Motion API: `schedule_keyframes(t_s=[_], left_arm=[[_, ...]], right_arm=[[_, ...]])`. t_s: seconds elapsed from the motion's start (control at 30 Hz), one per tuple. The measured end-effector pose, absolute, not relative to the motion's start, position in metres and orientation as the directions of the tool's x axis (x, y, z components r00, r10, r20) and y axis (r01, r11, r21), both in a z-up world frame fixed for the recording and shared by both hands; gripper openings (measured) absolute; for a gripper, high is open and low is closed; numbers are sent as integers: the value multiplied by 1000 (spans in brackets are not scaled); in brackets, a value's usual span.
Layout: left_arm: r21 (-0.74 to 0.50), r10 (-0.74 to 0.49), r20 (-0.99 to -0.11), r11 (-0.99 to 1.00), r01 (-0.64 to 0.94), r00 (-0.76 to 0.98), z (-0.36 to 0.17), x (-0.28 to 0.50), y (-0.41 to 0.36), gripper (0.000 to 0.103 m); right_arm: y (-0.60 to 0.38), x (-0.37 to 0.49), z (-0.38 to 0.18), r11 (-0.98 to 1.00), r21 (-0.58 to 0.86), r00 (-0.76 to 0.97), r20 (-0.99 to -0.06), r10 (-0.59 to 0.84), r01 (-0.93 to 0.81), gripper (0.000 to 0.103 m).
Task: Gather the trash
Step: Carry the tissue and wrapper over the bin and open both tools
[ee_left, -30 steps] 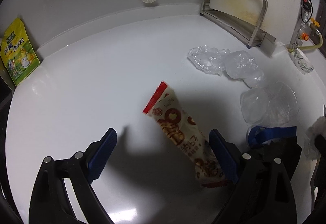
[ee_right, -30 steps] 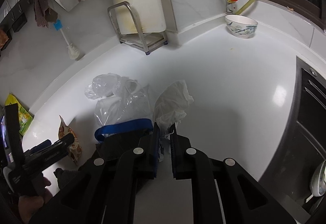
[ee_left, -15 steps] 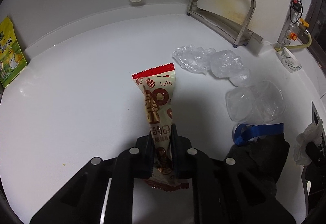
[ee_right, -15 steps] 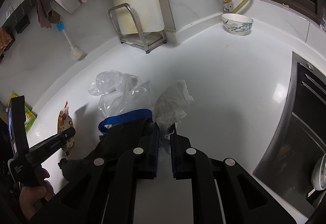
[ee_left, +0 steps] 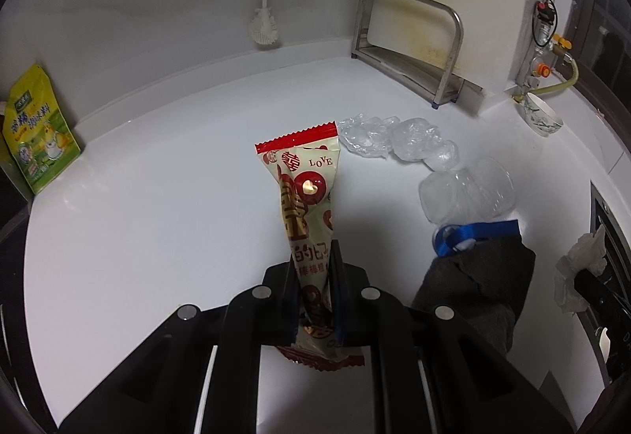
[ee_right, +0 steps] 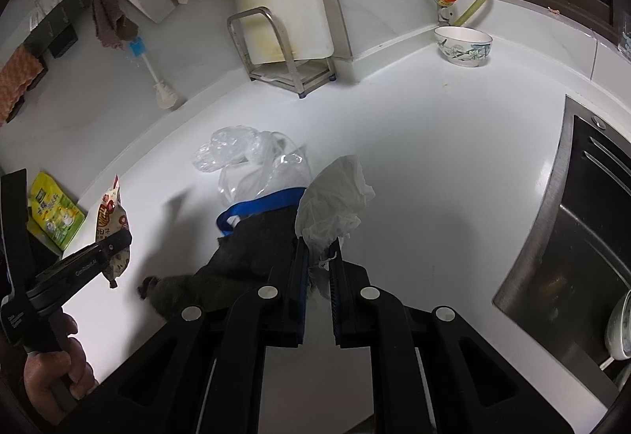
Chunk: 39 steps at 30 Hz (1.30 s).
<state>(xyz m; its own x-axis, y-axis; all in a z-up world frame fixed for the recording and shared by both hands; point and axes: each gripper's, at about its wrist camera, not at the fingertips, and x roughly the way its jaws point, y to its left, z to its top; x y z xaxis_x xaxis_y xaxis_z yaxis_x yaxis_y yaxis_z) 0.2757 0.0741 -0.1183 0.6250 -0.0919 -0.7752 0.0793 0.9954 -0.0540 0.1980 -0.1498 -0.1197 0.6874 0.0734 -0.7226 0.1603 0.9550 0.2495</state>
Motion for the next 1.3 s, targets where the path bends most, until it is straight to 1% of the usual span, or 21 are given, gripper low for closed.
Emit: schedule_keyframes(t_s=[0.37, 0.73, 1.1, 1.3], left_arm=[[-41, -70, -747, 997, 59, 661, -84, 206, 69, 13], [-54, -99, -757, 995, 89, 646, -72, 103, 30, 13], [-62, -138, -782, 988, 144, 608, -84, 17, -14, 13], [-74, -173, -824, 977, 199, 540, -113, -11, -42, 13]], right_arm=[[-148, 142, -104, 964, 253, 689, -713, 132, 77, 10], [-164, 57, -100, 970, 241, 658, -731, 179, 4, 10], [-189, -24, -132, 972, 231, 579, -787, 212, -42, 10], [-194, -42, -157, 967, 246, 521, -819, 242, -62, 10]])
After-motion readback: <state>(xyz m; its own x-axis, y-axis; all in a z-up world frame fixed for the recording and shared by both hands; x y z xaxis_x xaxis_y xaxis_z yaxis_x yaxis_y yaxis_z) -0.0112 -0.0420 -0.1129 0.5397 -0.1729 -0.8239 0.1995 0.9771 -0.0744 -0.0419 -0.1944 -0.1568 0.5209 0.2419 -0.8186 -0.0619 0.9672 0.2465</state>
